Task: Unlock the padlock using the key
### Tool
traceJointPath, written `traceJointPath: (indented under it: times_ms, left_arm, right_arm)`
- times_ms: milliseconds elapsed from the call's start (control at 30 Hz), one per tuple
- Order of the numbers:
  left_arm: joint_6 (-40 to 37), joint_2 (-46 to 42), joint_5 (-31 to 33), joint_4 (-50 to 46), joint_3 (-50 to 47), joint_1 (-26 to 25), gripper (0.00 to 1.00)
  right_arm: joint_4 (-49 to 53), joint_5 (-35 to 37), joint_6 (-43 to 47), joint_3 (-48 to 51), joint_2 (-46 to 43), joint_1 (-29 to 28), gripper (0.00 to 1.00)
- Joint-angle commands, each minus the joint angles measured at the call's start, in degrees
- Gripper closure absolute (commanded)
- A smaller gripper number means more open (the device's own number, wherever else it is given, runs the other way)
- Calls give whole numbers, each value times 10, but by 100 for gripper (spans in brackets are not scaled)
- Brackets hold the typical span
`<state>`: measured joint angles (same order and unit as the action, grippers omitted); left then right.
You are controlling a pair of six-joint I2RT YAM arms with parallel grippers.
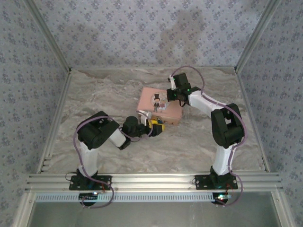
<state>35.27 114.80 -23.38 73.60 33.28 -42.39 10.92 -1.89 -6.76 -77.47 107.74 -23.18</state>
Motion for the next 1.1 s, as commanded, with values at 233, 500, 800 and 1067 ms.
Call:
traceJointPath:
  times_ms: [233, 500, 800, 1067]
  left_arm:
    - [14, 27, -36, 21, 38, -2, 23]
    - [40, 48, -50, 68, 43, -6, 23]
    - [32, 38, -41, 29, 25, -9, 29]
    - [1, -12, 88, -166, 43, -25, 24]
  right_arm:
    - [27, 6, 4, 11, 5, -3, 100]
    - [22, 4, 3, 14, 5, -4, 100]
    - [21, 4, 5, 17, 5, -1, 100]
    - [33, 10, 11, 7, -12, 1, 100]
